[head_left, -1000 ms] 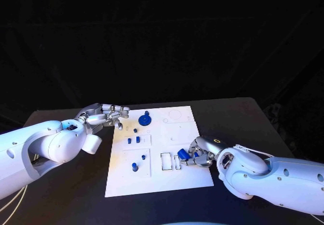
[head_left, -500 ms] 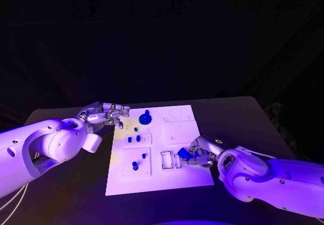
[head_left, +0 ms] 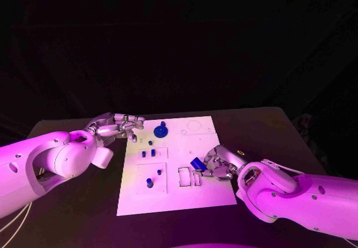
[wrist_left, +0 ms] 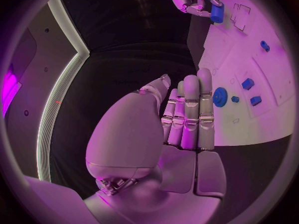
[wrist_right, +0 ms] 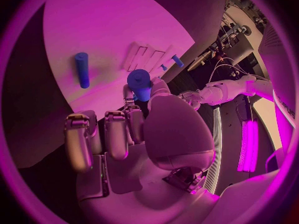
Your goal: Assemble the parts on the task board
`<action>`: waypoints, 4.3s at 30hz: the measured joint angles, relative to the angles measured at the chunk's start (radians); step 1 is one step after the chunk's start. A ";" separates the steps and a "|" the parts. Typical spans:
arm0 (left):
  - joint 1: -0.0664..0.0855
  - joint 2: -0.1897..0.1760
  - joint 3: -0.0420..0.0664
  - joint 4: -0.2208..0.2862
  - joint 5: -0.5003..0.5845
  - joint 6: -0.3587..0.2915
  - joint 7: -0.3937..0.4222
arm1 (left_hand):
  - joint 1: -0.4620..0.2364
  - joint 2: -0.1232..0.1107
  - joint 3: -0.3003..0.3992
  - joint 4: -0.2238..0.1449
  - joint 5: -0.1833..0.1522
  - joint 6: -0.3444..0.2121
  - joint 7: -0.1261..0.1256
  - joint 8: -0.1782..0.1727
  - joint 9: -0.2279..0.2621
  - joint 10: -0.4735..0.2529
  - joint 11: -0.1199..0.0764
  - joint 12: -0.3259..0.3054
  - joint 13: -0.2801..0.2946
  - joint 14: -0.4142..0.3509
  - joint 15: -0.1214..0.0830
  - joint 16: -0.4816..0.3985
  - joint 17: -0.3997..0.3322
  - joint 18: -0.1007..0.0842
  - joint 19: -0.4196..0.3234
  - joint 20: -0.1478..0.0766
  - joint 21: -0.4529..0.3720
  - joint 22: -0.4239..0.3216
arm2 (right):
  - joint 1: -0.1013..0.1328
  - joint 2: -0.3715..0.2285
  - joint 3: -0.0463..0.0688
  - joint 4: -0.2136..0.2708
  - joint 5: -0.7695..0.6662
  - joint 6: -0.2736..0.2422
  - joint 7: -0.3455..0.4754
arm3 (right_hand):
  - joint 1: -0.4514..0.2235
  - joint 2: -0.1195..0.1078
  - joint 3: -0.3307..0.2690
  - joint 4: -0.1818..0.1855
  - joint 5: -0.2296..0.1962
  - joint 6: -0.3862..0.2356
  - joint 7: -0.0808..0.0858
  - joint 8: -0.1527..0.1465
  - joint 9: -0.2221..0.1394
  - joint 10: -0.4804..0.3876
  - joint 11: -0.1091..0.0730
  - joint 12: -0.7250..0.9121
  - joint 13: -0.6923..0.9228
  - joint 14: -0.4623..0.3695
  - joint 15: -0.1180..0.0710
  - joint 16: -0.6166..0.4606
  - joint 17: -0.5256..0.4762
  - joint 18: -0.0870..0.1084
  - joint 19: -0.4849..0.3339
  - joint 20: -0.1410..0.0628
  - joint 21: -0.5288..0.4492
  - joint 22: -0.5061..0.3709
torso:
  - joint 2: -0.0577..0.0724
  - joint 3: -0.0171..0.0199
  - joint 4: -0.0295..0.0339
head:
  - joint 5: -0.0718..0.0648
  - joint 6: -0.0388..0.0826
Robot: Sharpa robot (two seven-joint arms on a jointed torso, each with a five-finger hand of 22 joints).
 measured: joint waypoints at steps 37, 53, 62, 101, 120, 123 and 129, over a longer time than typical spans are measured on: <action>0.000 -0.002 0.000 0.003 0.000 0.005 -0.001 | 0.000 0.000 0.000 0.000 0.000 0.000 0.000 0.000 0.000 0.000 0.000 0.000 0.000 0.000 0.000 0.000 0.000 0.000 0.000 0.000 0.000 0.000 | -0.003 0.102 0.000 -0.061 0.094 0.113 0.005 | -0.172 0.035 -0.122 0.011 -0.198 0.042 -0.028 0.027 0.064 0.011 -0.011 -0.001 0.000 0.002 -0.012 0.000 0.000 0.000 0.000 -0.007 0.000 0.000 | 0.001 0.0000 -0.0009 | 0.017 -0.010; 0.000 -0.003 0.000 0.002 0.000 0.006 -0.002 | 0.000 0.000 -0.003 0.003 0.000 -0.004 0.004 0.004 0.000 -0.003 -0.004 0.006 0.000 0.000 0.000 0.000 -0.001 0.000 0.000 0.000 -0.004 -0.002 | -0.003 0.107 0.000 -0.063 0.065 0.113 -0.012 | -0.250 -0.012 -0.095 0.011 -0.218 0.042 -0.028 0.027 0.083 0.011 -0.011 -0.009 0.000 0.002 -0.012 0.000 -0.001 0.000 0.000 -0.007 0.000 0.000 | 0.000 0.0006 -0.0013 | 0.011 -0.008; 0.000 -0.004 0.000 0.002 0.000 0.006 -0.004 | 0.000 0.000 -0.003 0.003 0.000 -0.004 0.004 0.004 0.000 -0.003 -0.004 0.006 0.000 0.000 0.000 0.000 -0.001 0.000 0.000 0.000 -0.004 -0.002 | -0.003 0.089 0.000 -0.038 0.060 0.113 -0.006 | -0.244 -0.006 -0.082 0.008 -0.191 0.042 -0.028 0.027 0.088 0.011 -0.011 -0.009 0.000 0.002 -0.012 0.000 -0.001 0.000 0.000 -0.007 0.000 0.000 | 0.000 0.0011 -0.0013 | 0.012 -0.011; 0.000 -0.008 -0.001 0.000 -0.001 0.007 -0.010 | 0.000 0.000 -0.003 0.003 0.000 -0.004 0.003 0.004 0.000 -0.003 -0.004 0.006 0.000 0.000 0.000 0.000 -0.001 0.000 0.000 0.000 -0.004 -0.003 | -0.007 0.076 -0.001 -0.039 0.063 0.154 0.041 | -0.132 0.083 -0.056 0.004 -0.064 0.038 -0.031 0.030 0.107 0.023 -0.016 0.003 0.005 -0.002 -0.016 0.000 0.000 0.000 0.000 -0.014 0.000 0.000 | 0.000 0.0006 -0.0007 | 0.015 -0.017; 0.000 -0.009 -0.002 0.000 -0.001 0.008 -0.015 | 0.000 0.000 -0.003 0.003 0.000 -0.004 0.003 0.004 0.000 -0.007 0.000 0.006 0.000 0.000 0.000 0.000 -0.001 0.000 0.000 0.000 -0.004 -0.003 | -0.006 0.090 0.000 -0.060 0.052 0.181 0.029 | 0.015 0.053 -0.019 -0.081 -0.213 0.042 -0.035 0.034 0.119 0.026 -0.016 0.017 0.007 -0.001 -0.021 0.000 0.000 0.000 0.000 -0.021 0.000 0.000 | 0.000 0.0010 -0.0012 | 0.017 -0.020; 0.000 -0.009 -0.002 0.000 -0.001 0.008 -0.015 | 0.000 0.000 -0.003 0.003 0.000 -0.004 0.003 0.004 0.000 -0.007 0.000 0.006 0.000 0.000 0.000 0.000 -0.001 0.000 0.000 0.000 -0.004 -0.003 | -0.006 0.091 0.000 -0.060 0.050 0.182 0.027 | 0.020 0.049 -0.019 -0.086 -0.230 0.042 -0.035 0.035 0.120 0.026 -0.016 0.014 0.008 -0.001 -0.021 0.000 0.000 0.000 0.000 -0.021 0.000 0.000 | 0.000 0.0009 -0.0013 | 0.017 -0.020; 0.000 -0.009 -0.002 0.001 -0.001 0.009 -0.016 | 0.000 0.000 -0.003 0.003 0.000 -0.004 0.003 0.004 0.000 -0.007 0.000 0.006 0.000 0.000 0.000 0.000 -0.001 0.000 0.000 0.000 -0.004 -0.004 | -0.006 0.092 0.000 -0.061 0.045 0.182 0.025 | 0.022 0.051 -0.016 -0.089 -0.236 0.043 -0.036 0.038 0.120 0.026 -0.016 0.014 0.023 -0.001 -0.021 0.000 0.000 0.000 0.000 -0.021 0.000 0.000 | 0.000 0.0008 -0.0012 | 0.018 -0.021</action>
